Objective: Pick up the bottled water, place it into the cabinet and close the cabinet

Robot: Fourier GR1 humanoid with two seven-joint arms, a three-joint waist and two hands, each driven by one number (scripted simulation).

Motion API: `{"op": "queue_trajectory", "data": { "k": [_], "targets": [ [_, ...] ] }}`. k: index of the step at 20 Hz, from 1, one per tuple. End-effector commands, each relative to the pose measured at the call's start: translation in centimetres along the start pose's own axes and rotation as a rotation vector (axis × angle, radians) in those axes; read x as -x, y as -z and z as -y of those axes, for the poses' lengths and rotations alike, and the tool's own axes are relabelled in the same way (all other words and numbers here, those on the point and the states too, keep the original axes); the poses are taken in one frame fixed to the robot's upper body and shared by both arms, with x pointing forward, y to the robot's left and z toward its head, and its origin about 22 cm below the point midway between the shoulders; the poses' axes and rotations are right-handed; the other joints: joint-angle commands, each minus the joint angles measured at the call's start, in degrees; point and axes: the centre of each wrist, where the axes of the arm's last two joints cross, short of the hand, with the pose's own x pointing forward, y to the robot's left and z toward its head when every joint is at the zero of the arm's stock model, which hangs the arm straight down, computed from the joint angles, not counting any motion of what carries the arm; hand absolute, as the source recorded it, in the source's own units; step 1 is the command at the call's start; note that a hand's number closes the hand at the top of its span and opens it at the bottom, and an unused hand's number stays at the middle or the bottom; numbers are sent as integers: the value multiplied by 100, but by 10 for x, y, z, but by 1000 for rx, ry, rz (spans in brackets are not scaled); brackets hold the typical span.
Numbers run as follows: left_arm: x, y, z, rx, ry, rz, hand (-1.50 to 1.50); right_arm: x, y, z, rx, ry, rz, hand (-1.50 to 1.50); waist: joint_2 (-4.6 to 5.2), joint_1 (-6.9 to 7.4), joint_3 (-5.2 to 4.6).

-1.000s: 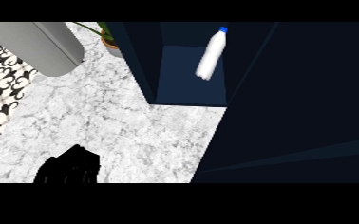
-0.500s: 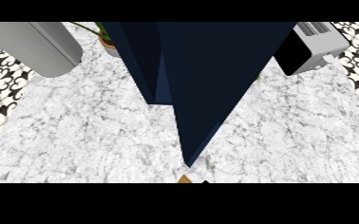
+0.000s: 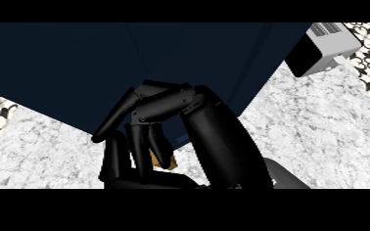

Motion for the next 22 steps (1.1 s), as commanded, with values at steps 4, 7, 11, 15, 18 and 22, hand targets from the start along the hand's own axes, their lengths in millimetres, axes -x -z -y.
{"op": "queue_trajectory", "data": {
  "k": [4,7,11,15,18,22],
  "targets": [
    [-12,-13,-20,-17,-4,12,150,21,51,32,6,1,-38,150,8,-45,5],
    [-17,-22,-39,-12,19,10,150,33,71,55,19,-21,-62,150,14,-13,3],
    [-27,-16,-23,-4,1,6,150,58,96,47,30,-41,-101,150,19,36,5],
    [-25,-10,-37,-14,5,-6,150,74,110,64,56,-43,-138,150,26,6,3],
    [-23,-1,-35,7,7,-6,150,77,120,83,84,-54,-153,150,49,18,2],
    [-22,0,-39,30,0,6,150,100,118,91,104,-68,-174,150,91,85,-5]
  ]
}}
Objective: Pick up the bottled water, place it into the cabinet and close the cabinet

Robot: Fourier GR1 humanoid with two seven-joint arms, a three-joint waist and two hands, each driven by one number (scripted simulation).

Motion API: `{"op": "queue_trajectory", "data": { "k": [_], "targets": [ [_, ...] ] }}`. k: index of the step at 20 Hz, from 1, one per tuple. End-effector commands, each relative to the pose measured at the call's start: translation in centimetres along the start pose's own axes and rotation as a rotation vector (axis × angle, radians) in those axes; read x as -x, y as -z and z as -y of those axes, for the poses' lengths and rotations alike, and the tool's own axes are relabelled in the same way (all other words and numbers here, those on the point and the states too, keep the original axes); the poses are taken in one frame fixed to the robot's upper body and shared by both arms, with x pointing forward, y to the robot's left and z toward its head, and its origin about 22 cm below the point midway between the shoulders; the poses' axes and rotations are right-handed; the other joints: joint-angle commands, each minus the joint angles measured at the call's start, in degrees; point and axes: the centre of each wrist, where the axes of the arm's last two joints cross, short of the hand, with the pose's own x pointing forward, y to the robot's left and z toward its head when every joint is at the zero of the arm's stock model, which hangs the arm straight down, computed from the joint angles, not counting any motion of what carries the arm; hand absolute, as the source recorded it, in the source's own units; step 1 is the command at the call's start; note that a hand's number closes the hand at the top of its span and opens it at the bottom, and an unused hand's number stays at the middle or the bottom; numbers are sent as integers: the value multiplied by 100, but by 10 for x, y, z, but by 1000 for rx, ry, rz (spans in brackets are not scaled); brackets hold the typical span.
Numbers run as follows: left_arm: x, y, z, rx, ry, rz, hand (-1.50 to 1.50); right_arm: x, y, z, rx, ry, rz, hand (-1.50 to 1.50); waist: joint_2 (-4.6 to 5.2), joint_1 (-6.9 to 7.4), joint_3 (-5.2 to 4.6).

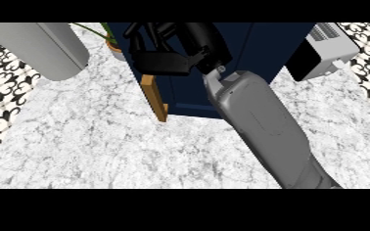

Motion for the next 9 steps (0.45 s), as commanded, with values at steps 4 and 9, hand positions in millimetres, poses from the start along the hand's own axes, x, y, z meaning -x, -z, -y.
{"op": "queue_trajectory", "data": {
  "k": [4,9],
  "targets": [
    [7,4,2,27,-8,-2,150,40,11,38,172,-32,-145,150,270,-3,2],
    [6,10,7,40,-20,9,150,35,18,48,172,-24,-142,150,282,26,4]
  ]
}}
